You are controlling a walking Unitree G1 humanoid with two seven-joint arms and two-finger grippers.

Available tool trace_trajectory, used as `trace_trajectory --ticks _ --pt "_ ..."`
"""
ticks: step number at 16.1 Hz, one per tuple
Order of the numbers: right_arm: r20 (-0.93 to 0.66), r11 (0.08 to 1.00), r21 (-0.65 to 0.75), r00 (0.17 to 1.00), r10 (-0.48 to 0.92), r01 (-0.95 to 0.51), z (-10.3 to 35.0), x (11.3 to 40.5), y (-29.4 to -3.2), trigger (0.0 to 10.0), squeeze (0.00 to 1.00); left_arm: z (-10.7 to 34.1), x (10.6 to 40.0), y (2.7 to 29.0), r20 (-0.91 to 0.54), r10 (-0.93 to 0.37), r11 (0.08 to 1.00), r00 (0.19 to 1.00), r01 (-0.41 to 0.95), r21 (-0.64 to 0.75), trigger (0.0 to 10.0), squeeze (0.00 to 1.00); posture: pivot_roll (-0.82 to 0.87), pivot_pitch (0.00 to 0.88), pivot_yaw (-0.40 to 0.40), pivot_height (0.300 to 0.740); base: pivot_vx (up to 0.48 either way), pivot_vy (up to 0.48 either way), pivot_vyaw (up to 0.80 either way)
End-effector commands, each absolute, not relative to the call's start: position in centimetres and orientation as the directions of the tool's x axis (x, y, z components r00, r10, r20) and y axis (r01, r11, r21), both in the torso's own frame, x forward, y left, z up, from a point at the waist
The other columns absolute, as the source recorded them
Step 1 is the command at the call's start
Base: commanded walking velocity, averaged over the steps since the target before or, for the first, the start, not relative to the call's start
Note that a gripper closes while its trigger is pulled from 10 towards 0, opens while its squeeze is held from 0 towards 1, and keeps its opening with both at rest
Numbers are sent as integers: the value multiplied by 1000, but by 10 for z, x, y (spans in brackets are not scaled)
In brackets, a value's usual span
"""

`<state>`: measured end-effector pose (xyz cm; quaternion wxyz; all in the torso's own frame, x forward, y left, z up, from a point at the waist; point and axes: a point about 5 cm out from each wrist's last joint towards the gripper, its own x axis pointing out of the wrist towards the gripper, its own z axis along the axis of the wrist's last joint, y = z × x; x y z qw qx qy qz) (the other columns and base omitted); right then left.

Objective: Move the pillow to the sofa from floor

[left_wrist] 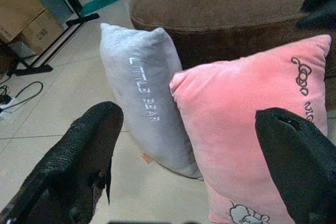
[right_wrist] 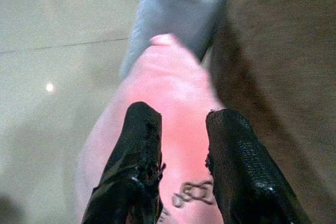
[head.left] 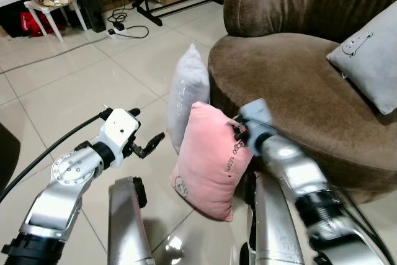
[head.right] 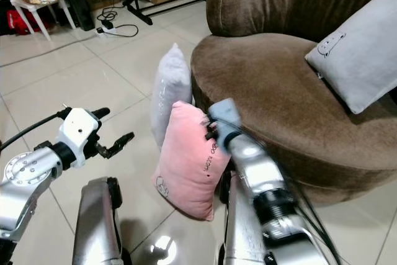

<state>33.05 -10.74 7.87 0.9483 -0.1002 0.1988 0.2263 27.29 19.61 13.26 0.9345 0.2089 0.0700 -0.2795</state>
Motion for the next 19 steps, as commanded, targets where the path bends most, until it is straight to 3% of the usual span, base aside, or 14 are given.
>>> trace_trajectory --ticks 1,4,8,12,19 --pt "-430 857 -111 802 415 -503 76 331 -99 10000 1000 133 272 198 -257 -498 743 828 561 366 10000 0 -42 0 29 401 0 0 0" --pt "-352 864 -21 812 465 -504 76 333 -80 10000 1000 132 267 196 -264 -509 738 819 573 357 10000 0 -39 0 37 387 0 0 0" --pt "-339 880 0 828 447 -475 70 333 -80 10000 1000 133 266 194 -262 -513 739 818 576 349 10000 0 -33 0 41 342 0 0 0" --pt "-314 894 8 847 428 -449 68 336 -78 10000 1000 135 266 193 -252 -501 750 828 560 350 10000 0 -29 0 45 332 0 0 0" --pt "-337 969 -99 924 181 -225 71 353 -91 10000 1000 140 253 194 -257 -514 743 819 574 345 10000 0 5 0 26 332 0 0 0"
